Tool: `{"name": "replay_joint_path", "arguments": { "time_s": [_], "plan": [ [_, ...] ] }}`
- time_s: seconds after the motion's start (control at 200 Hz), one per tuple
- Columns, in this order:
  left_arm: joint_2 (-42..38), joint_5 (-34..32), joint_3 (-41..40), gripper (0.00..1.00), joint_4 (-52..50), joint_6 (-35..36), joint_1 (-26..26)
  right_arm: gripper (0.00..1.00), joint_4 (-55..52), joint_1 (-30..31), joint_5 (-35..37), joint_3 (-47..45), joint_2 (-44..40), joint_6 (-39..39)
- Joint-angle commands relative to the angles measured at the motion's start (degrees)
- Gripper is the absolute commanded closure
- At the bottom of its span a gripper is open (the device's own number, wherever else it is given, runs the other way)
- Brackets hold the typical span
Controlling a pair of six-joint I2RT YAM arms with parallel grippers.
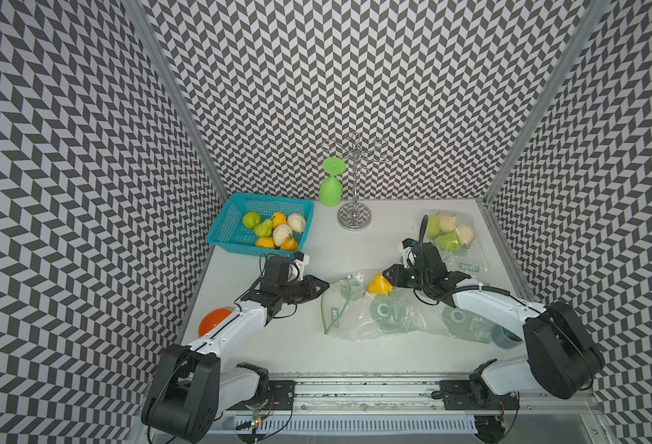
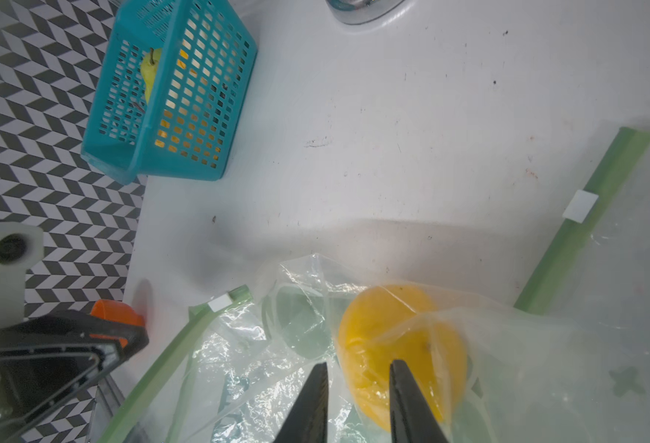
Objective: Open the zip-top bag and take out the pear
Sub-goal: Pick up the pear from the zipper food storage bag.
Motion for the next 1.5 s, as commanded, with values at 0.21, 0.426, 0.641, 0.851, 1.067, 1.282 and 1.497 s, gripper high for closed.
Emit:
{"name": "replay_joint_path", "arguments": {
  "time_s": [0.21, 0.426, 0.641, 0.851, 1.067, 1.282, 1.497],
  "plan": [
    [5.8, 1.5, -4.4, 0.79, 11.7, -3.7, -9.8, 0.77, 4.3, -0.1, 0.4, -0.4, 2.9, -0.4],
    [11.7, 0.8, -6.5, 0.80, 18.1, -5.2, -14.5, 0.80, 4.2, -0.2, 1.8, -0.9, 5.1, -0.7],
    [18.9, -2.6, -6.4, 0.83, 24.0, -6.7, -17.7, 0.82, 6.6, -0.1, 0.6, -4.3, 6.4, 0.1],
    [19.0, -8.4, -9.3, 0.69, 30.2, -9.8, -19.5, 0.86, 8.0, 0.5, -0.4, -7.0, 8.2, -0.7],
    [16.4, -12.7, -11.2, 0.45, 33.1, -10.5, -19.6, 0.87, 8.3, 2.4, 0.3, -7.5, 11.1, -1.1],
    [13.5, -18.1, -12.3, 0.25, 33.3, -11.5, -19.7, 0.85, 7.2, 3.7, 1.2, -8.0, 10.8, -0.6],
    [15.6, -20.8, -11.5, 0.13, 33.5, -11.4, -19.7, 0.76, 5.5, 4.5, 1.7, -9.6, 7.6, 0.4]
  ]
}}
